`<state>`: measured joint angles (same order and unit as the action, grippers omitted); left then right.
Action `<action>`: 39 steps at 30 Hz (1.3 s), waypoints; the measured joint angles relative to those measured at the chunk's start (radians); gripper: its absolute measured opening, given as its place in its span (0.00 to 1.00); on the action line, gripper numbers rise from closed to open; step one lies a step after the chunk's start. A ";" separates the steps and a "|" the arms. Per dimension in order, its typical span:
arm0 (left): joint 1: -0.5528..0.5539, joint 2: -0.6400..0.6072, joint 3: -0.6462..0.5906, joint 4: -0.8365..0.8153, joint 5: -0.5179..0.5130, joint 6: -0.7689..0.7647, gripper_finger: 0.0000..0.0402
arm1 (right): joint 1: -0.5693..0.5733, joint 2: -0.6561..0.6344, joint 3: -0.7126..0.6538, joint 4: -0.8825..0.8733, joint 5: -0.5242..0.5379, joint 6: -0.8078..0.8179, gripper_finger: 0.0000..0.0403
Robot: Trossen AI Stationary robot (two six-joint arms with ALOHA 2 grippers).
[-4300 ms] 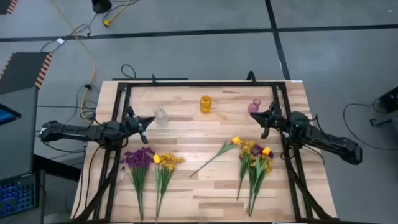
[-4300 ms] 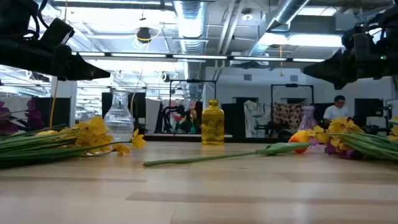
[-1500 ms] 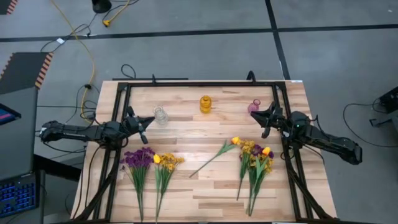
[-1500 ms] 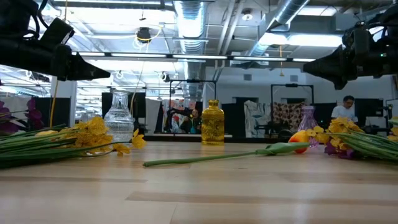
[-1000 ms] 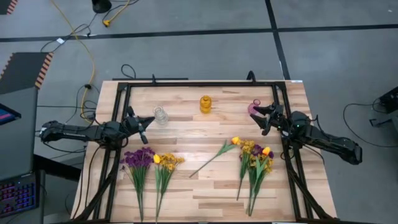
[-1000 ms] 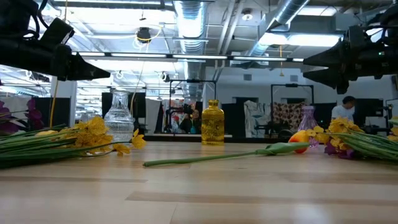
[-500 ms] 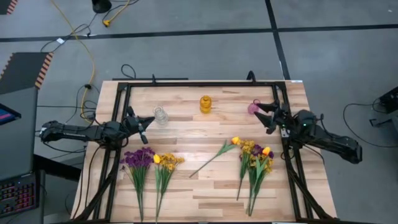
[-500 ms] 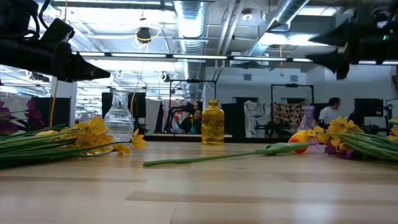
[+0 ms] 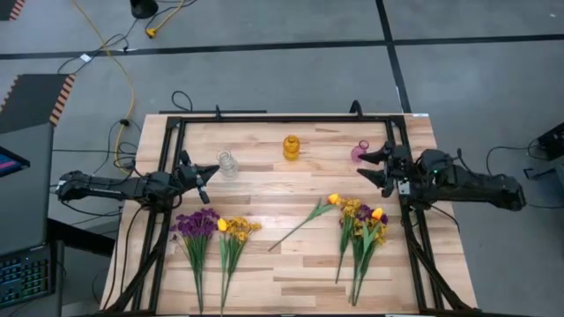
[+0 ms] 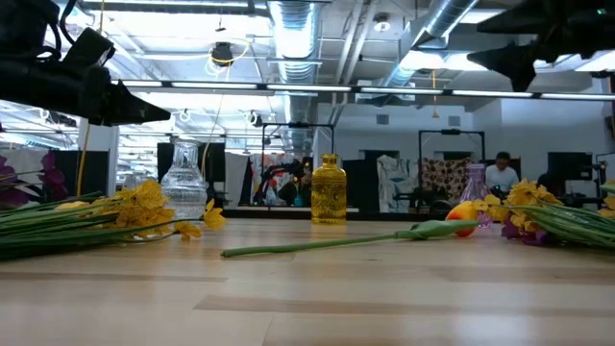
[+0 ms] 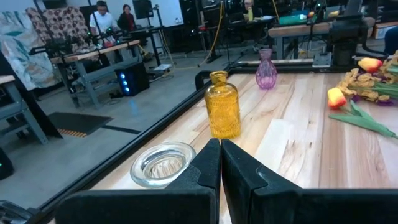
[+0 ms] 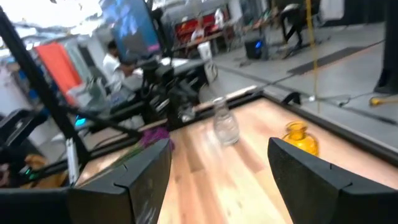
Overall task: Sort flowers into vase by color
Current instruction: Put the top orange flower into the purple vase
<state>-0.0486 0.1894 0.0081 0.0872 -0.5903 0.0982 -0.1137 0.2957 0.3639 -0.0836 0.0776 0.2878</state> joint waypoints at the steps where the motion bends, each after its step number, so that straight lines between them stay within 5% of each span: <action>1: 0.000 0.000 0.000 0.000 0.000 0.000 0.00 | 0.013 0.032 0.016 -0.001 0.000 0.000 0.73; 8: 0.000 0.000 0.000 0.000 0.000 -0.009 0.00 | 0.131 0.241 0.160 -0.017 0.000 0.000 0.73; 18: 0.000 0.000 0.000 0.000 0.000 -0.012 0.00 | 0.236 0.499 0.417 -0.263 0.060 0.141 0.73; 35: 0.000 0.000 0.000 0.000 0.000 -0.012 0.00 | 0.219 0.836 0.516 -0.330 0.051 0.864 0.73; 39: 0.000 0.000 0.000 0.000 0.000 -0.013 0.00 | 0.207 0.921 0.516 -0.334 -0.039 1.037 0.73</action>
<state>-0.0483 0.1895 0.0080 0.0872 -0.5903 0.0856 0.0935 1.2164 0.8795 -0.4179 0.0387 1.3250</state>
